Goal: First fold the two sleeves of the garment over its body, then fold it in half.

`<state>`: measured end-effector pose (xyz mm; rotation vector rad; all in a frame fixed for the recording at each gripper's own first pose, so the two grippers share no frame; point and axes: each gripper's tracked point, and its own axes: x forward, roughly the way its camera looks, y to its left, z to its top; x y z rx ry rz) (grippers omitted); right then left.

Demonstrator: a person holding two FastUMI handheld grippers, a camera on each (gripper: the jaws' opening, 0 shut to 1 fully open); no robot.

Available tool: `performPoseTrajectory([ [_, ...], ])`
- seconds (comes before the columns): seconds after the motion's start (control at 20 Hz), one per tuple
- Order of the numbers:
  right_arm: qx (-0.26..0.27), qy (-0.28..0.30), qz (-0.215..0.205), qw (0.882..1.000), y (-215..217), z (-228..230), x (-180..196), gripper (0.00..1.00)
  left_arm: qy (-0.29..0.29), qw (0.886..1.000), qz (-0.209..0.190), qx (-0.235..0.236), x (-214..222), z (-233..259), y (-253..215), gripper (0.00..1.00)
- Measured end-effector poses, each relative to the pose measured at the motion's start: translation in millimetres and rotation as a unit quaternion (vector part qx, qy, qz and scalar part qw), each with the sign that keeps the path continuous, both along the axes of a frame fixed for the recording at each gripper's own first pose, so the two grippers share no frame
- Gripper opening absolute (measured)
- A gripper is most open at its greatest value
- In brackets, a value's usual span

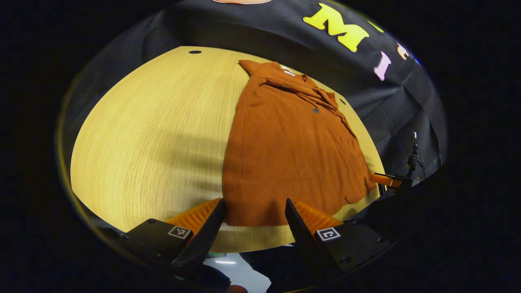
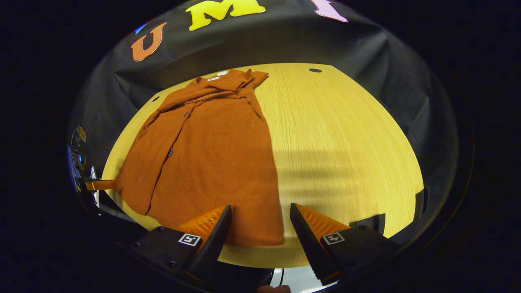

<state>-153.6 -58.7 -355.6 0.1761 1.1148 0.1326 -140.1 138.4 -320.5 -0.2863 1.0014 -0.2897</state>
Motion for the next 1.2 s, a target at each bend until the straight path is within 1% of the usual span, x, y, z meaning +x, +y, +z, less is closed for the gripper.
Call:
performPoseTrajectory([
  [0.1,-0.012,0.002,0.008,1.000,3,-1,3,0.92,0.007,1.000,-0.001,-0.005,2,1,-4,0.90],
  [0.15,-0.016,0.003,0.010,1.000,5,0,4,0.92,0.013,1.000,-0.001,-0.006,3,0,-7,0.98],
  [0.2,-0.021,0.007,0.015,1.000,7,-1,2,0.92,0.015,1.000,0.000,-0.008,4,-2,-9,0.82],
  [0.25,-0.038,0.012,0.023,0.999,6,-4,-1,0.93,0.021,1.000,-0.004,-0.010,5,-2,-14,0.73],
  [0.3,-0.052,0.016,0.034,0.998,5,-1,-3,0.89,0.025,1.000,-0.007,-0.010,8,-3,-17,0.67],
  [0.35,-0.049,0.017,0.039,0.998,7,-2,-3,0.80,0.029,0.999,-0.011,-0.008,9,-7,-20,0.58],
  [0.4,-0.050,0.020,0.035,0.998,7,2,-5,0.64,0.029,1.000,-0.011,0.003,13,-10,-19,0.61],
  [0.45,-0.039,0.023,0.029,0.999,8,2,-5,0.46,0.028,1.000,-0.012,0.008,16,-9,-16,0.39],
  [0.5,-0.032,0.028,0.019,0.999,11,-3,-3,0.28,0.029,0.999,-0.017,0.010,17,-10,-18,0.10],
  [0.55,-0.027,0.029,0.012,0.999,10,0,0,0.11,0.029,0.999,-0.027,0.015,17,-9,-18,0.11],
  [0.6,-0.026,0.038,0.005,0.999,9,0,0,0.08,0.030,0.999,-0.039,0.023,17,-10,-19,0.09],
  [0.7,-0.016,0.039,-0.011,0.999,10,5,2,0.08,0.021,0.998,-0.055,0.035,21,-8,-17,0.05],
  [0.75,-0.012,0.040,-0.022,0.999,9,7,1,0.07,0.012,0.997,-0.062,0.038,22,-4,-18,0.03],
  [0.8,-0.003,0.045,-0.028,0.999,11,13,4,0.00,0.007,0.997,-0.069,0.039,23,0,-19,0.03],
  [0.9,0.016,0.045,-0.047,0.998,13,23,10,0.00,-0.005,0.996,-0.077,0.037,28,9,-20,0.03],
  [1.0,0.044,0.032,-0.073,0.996,15,44,25,0.00,-0.020,0.996,-0.076,0.031,38,28,-21,0.03],
  [1.05,0.061,0.020,-0.086,0.994,16,58,36,0.00,-0.033,0.997,-0.073,0.022,46,41,-23,0.08],
  [1.1,0.083,0.008,-0.097,0.992,17,71,48,0.00,-0.047,0.996,-0.070,0.019,53,57,-24,0.03],
  [1.2,0.114,-0.011,-0.122,0.986,14,94,72,0.00,-0.076,0.994,-0.072,0.020,67,81,-27,0.03],
])
